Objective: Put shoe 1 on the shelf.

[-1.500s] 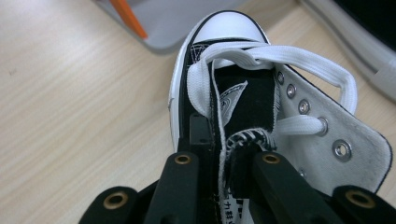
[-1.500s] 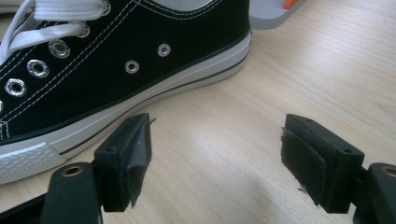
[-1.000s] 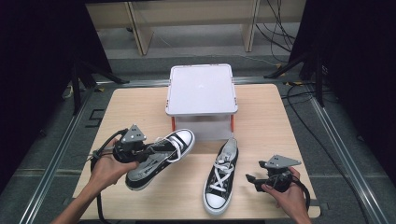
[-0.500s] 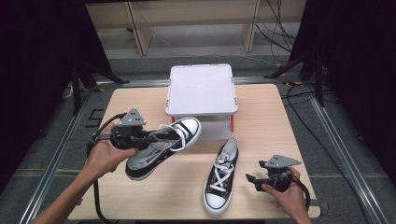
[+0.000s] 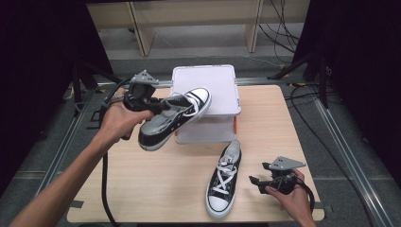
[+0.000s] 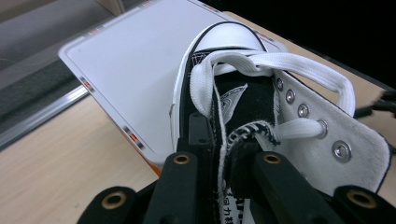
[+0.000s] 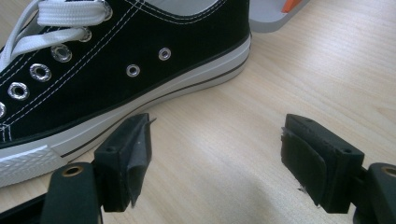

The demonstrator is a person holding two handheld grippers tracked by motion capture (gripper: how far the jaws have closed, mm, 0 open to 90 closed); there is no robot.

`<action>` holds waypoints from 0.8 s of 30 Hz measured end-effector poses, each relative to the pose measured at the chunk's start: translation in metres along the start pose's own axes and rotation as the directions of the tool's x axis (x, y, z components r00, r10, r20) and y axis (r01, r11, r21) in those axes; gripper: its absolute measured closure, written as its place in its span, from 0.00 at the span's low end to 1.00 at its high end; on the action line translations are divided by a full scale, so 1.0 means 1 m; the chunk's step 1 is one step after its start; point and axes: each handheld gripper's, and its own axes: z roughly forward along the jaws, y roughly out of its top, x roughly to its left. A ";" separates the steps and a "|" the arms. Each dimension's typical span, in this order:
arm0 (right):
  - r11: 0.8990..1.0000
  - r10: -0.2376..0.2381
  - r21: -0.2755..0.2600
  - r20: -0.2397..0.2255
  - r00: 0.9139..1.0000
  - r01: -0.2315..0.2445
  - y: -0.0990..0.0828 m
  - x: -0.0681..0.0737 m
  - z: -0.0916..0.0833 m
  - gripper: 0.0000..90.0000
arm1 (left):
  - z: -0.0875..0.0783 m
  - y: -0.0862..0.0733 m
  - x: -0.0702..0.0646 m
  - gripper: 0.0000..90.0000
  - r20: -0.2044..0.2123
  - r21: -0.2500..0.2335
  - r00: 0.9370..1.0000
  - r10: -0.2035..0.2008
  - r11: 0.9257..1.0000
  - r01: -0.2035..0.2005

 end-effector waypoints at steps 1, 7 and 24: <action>1.000 0.000 0.000 0.000 1.000 0.000 0.000 0.000 0.000 0.29 | 0.000 0.000 0.000 0.92 0.000 0.000 1.000 0.000 1.000 0.000; 1.000 0.000 -0.002 -0.003 1.000 0.000 0.000 -0.001 0.000 0.29 | 0.037 0.027 0.023 0.92 -0.107 0.033 0.993 -0.057 0.998 0.061; 1.000 -0.031 -0.003 -0.010 0.999 0.031 0.002 -0.002 0.002 0.29 | 0.109 0.072 0.058 0.90 -0.224 -0.018 0.913 -0.340 0.939 0.345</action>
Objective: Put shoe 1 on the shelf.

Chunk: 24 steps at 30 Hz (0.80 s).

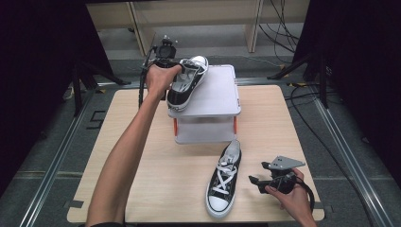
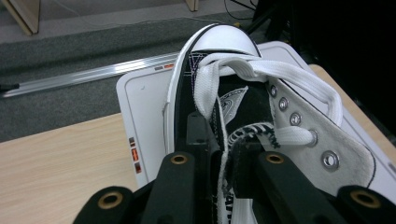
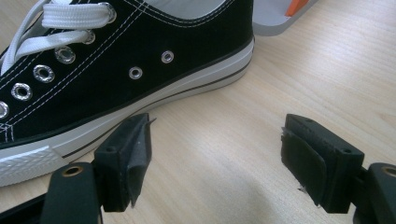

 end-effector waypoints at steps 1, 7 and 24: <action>1.000 -0.002 -0.001 0.000 1.000 0.002 0.000 0.000 0.001 0.28 | 0.007 0.002 -0.001 0.90 -0.005 0.005 0.999 -0.035 0.999 0.035; 0.999 0.034 0.015 -0.017 0.999 -0.034 0.000 0.001 0.000 0.28 | 0.018 0.006 0.000 0.89 -0.053 0.001 0.993 -0.109 0.994 0.109; 1.000 0.000 0.007 -0.022 1.000 0.000 0.000 -0.002 0.004 0.28 | 0.025 0.000 0.008 0.78 -0.012 0.004 0.994 -0.112 0.994 0.112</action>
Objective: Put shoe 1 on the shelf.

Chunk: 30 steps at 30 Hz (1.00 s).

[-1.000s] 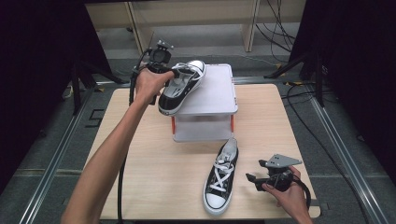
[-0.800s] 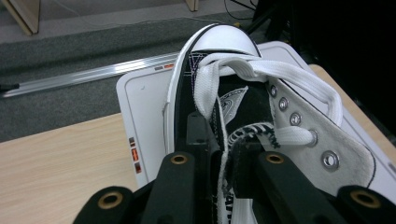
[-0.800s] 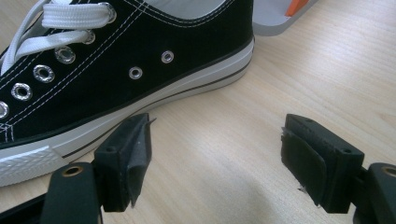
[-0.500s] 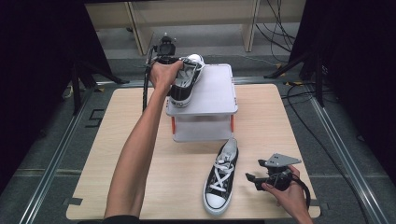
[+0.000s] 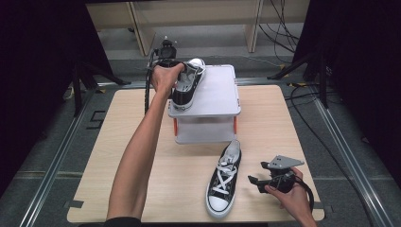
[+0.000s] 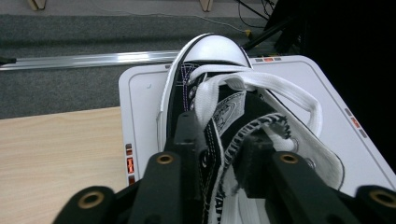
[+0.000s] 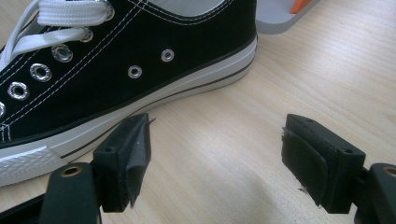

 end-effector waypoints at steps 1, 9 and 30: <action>1.000 0.004 0.002 -0.002 1.000 -0.004 0.000 0.000 0.000 0.28 | -0.001 0.000 0.000 0.74 0.008 0.008 1.000 0.006 1.000 -0.006; 1.000 0.008 0.005 0.001 1.000 -0.008 0.000 0.000 0.000 0.28 | -0.031 -0.003 0.012 0.51 0.044 0.016 0.996 0.082 0.996 -0.083; 1.000 0.020 -0.009 0.019 1.000 -0.020 0.000 -0.001 -0.003 0.28 | -0.095 -0.080 0.032 0.40 0.223 -0.085 0.952 0.208 0.977 -0.194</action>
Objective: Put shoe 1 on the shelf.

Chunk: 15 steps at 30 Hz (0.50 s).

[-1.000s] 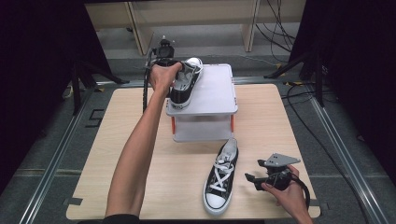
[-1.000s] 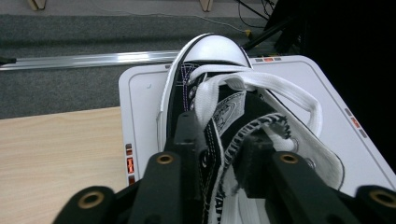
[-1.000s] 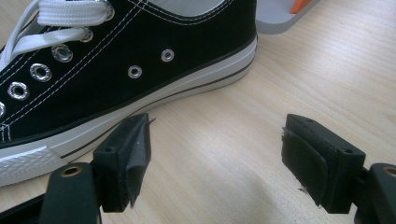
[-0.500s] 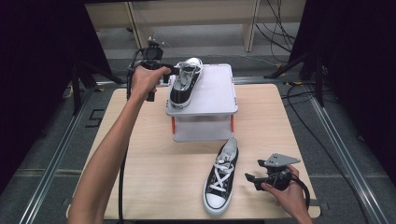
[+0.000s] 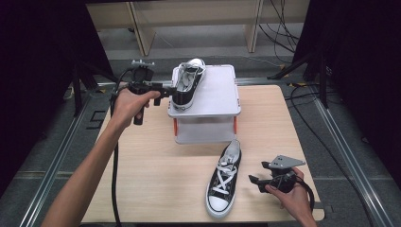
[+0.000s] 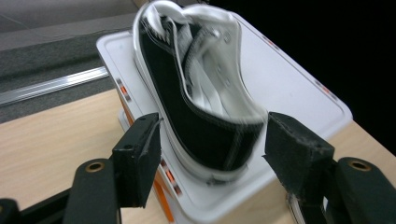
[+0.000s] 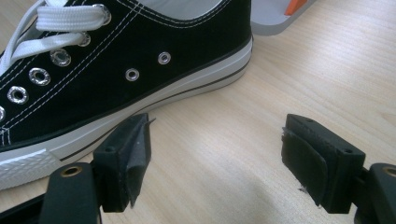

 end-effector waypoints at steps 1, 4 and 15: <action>1.000 -0.004 -0.006 -0.003 1.000 0.004 0.000 0.000 0.001 0.28 | 0.000 0.000 0.000 0.39 0.000 0.000 1.000 0.000 1.000 0.000; 1.000 -0.004 -0.004 -0.005 1.000 0.004 0.000 0.000 0.001 0.28 | -0.009 -0.019 -0.006 0.37 0.026 -0.010 1.000 0.012 1.000 -0.011; 0.999 0.015 -0.043 -0.035 0.999 -0.017 0.003 0.001 -0.004 0.28 | -0.026 -0.097 -0.016 0.24 0.072 0.019 0.996 0.054 0.998 -0.055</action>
